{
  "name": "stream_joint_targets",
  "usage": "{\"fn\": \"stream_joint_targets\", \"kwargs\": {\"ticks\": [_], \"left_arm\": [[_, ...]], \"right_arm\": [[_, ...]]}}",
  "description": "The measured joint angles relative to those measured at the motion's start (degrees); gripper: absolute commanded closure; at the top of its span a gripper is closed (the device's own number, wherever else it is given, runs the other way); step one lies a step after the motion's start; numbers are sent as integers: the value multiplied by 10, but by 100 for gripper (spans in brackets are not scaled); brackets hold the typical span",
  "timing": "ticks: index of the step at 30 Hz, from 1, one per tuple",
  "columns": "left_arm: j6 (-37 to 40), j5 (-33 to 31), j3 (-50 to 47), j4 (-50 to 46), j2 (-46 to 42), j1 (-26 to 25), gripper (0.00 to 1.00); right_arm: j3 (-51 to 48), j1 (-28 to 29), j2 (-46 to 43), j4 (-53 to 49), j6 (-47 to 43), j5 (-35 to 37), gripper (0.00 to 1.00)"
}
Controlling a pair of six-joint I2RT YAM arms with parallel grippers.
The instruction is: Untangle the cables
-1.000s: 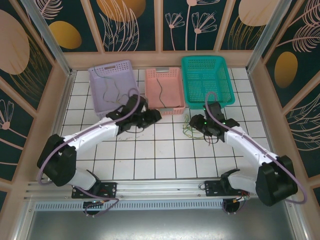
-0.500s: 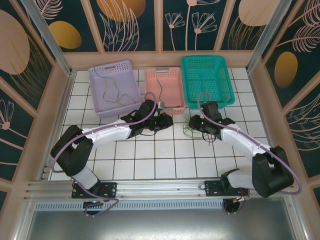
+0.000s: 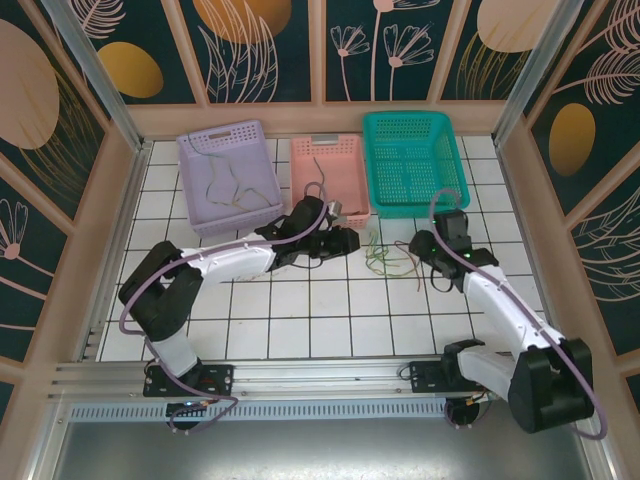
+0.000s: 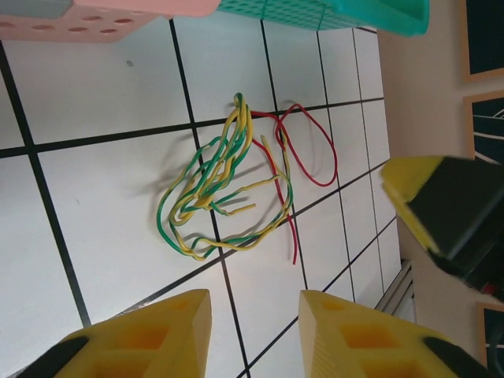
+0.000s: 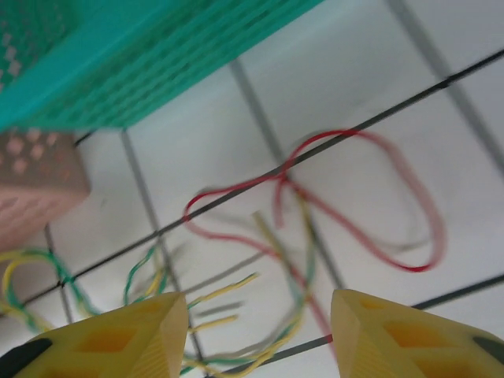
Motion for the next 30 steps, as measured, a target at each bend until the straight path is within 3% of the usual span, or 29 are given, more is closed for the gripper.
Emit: {"fn": "stream_joint_targets", "kwargs": {"ticks": [8,13,18,20,25,28,30], "left_arm": [[8,6,29,-2,19,-10,58],[13,8,29,-5,20,-13,50],[21,18,47,-10,40,-14,42],[25,18,65,-15,59,-15,40],[42,14,104,-29,104,-25,33],[57,2,125,-40,127,-29,32],[69,-9,140,-49,143,-30,32]], "right_arm": [[-16,-141,67,9,-13,-34,46],[-13,-150,165,34,-56,-63,49],[-13,-151,186,59,-73,-79,52],[-13,-153,188,70,-75,-83,60],[-14,-153,195,85,-82,-87,92],[-16,-153,183,85,-83,-82,100],[-17,-153,156,79,-85,-78,100]]}}
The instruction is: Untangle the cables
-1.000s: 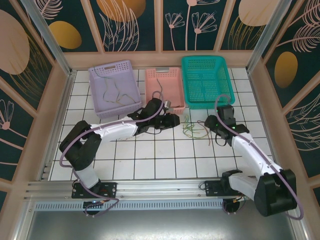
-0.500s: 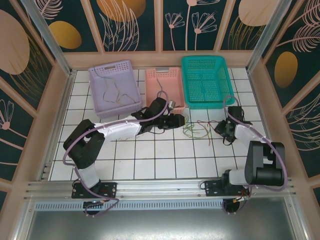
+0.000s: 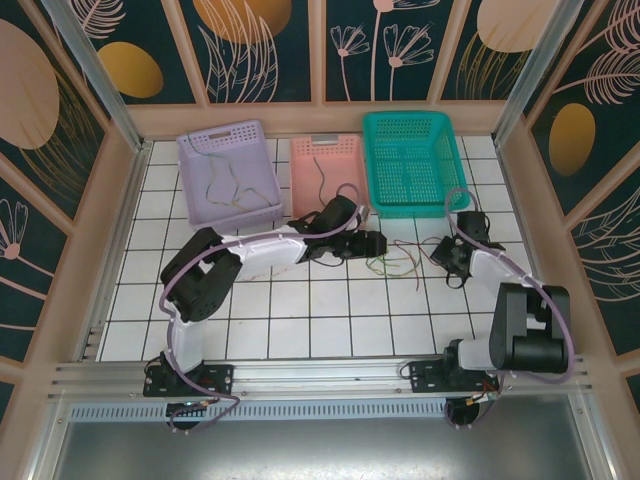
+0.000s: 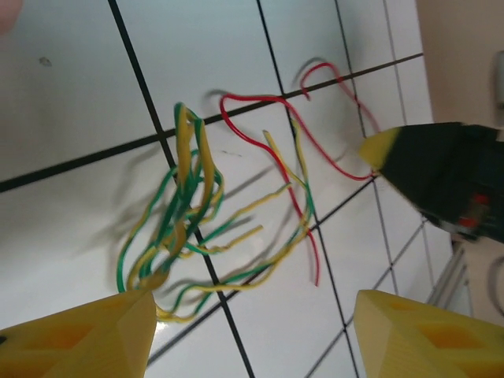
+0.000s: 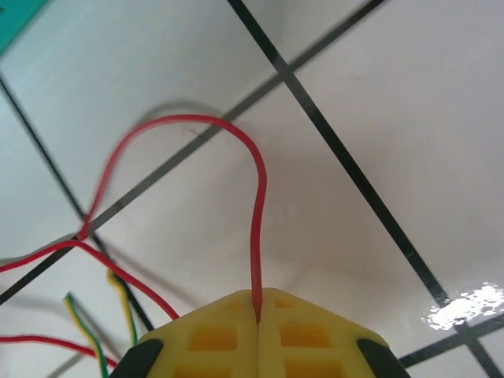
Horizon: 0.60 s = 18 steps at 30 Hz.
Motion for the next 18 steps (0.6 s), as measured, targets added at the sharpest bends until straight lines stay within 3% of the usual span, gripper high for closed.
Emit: {"fn": "stream_joint_targets", "kwargs": {"ticks": [3,8,11,14,18], "left_arm": [[17,-20,16,-14,22,0,41],[31,-51,40,-37,57,0,77],[27,-68,41,-48,63,0,92],[25,-79,39,-49,62,0,100],[20,-85,12,-45,49,0,100]], "right_arm": [[0,6,-53,-10,2,10,100],[1,29,-136,-43,20,32,100],[10,35,-179,-69,33,45,100],[35,35,-209,-83,39,47,100],[88,35,-223,-85,50,44,100]]}}
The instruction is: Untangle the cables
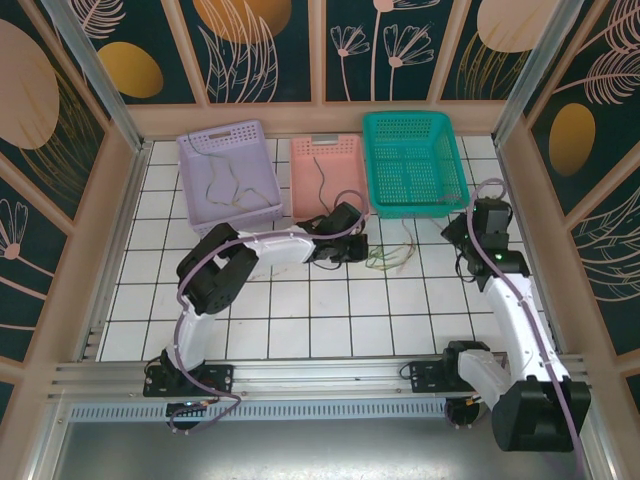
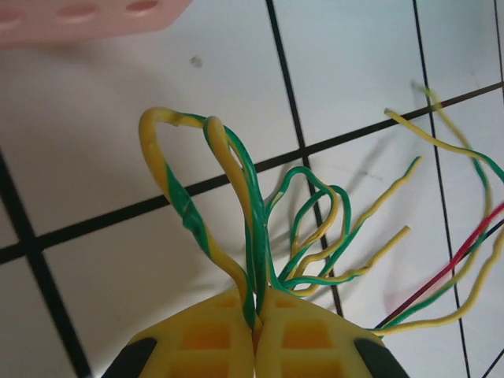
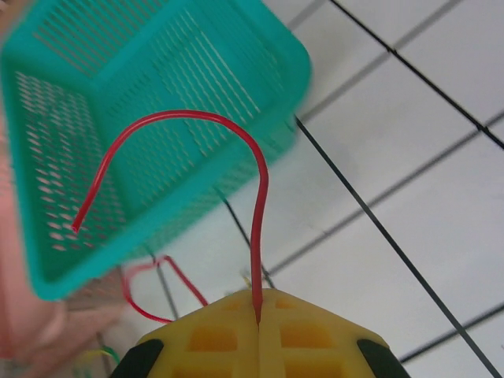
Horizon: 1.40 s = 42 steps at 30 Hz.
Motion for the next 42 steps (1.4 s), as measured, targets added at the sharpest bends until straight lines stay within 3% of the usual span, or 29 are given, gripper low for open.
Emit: {"fn": "stream_joint_targets", "kwargs": {"ticks": [13,14,17,20,23,27,31,35,42], "left_arm": [[-10,-12,-81,7,-64,0,97],[-12,-13,-85,7,-67,0,84],[-16,-20,-89,2,-77,0,62],[-23,-26,-89,-7,-103,0,46],[-29,-37,-88,-12,-153,0,39],[-28,-36,-85,3,-239,0,33],[-28,15,-77,76,-286,0,31],[-28,68,-33,120,-256,0,29],[-8,73,-1,110,-200,-1,33]], "right_arm": [[137,0,-2,57,19,-44,100],[151,0,-1,61,20,-48,100],[180,3,5,72,28,-59,100],[194,4,14,75,33,-78,100],[199,5,26,65,46,-96,100],[203,16,40,50,72,-114,100],[209,39,52,29,110,-125,100],[209,75,68,17,148,-125,100],[223,111,90,-6,194,-127,100]]}}
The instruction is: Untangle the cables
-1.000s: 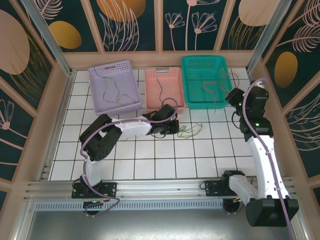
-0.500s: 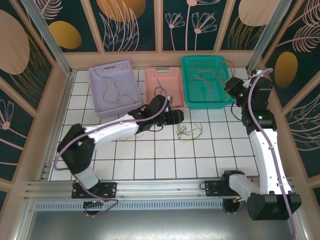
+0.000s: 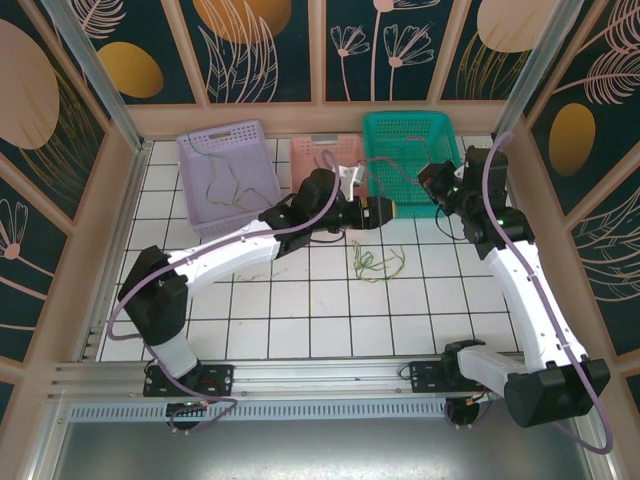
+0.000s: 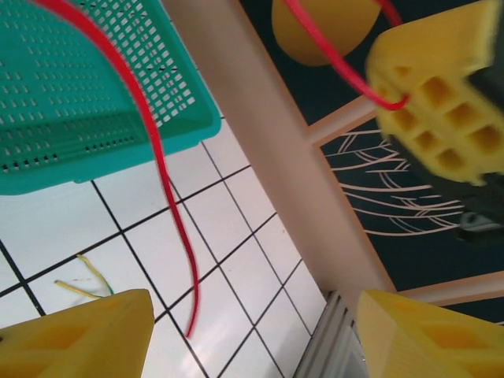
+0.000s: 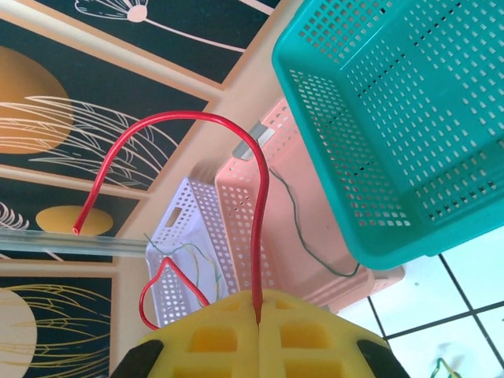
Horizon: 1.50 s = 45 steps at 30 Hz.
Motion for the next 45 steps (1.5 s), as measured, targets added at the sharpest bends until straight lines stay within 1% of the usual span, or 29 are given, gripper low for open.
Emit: {"fn": "stream_joint_targets", "kwargs": {"ticks": [5,6,7,9,11,12,16,19,22,25,29,32,34,37,39,45], "left_arm": [[22,-16,22,-30,29,0,38],[25,-21,22,-34,30,0,40],[27,-25,22,-38,31,0,45],[31,-30,26,-42,33,0,59],[35,-33,37,-44,39,0,90],[38,-32,41,-43,42,0,100],[44,-32,41,-41,42,0,100],[49,-28,11,-41,32,0,100],[59,-9,-37,-49,9,0,100],[73,18,-75,-62,-19,0,100],[98,49,-90,-79,-43,-6,100],[125,64,-90,-94,-47,-26,100],[143,70,-88,-115,-46,-49,100],[167,63,-72,-120,-37,-79,100],[180,53,-62,-119,-32,-91,100],[212,24,-36,-136,-14,-97,100]], "right_arm": [[9,3,0,-6,17,-9,100],[9,3,0,-6,19,-10,100],[9,4,0,-7,23,-12,100],[9,5,0,-10,27,-14,100],[9,5,0,-12,30,-17,100],[9,5,0,-13,30,-17,100],[9,1,0,-10,30,-17,100],[9,-15,1,9,28,-17,100],[10,-40,12,57,24,-24,100],[21,-58,43,106,16,-35,100],[38,-66,92,170,6,-54,100],[36,-70,117,231,9,-72,100],[29,-75,128,279,20,-82,100],[28,-80,143,311,39,-104,100],[28,-82,156,327,50,-118,100],[48,-88,205,333,60,-149,100]]}}
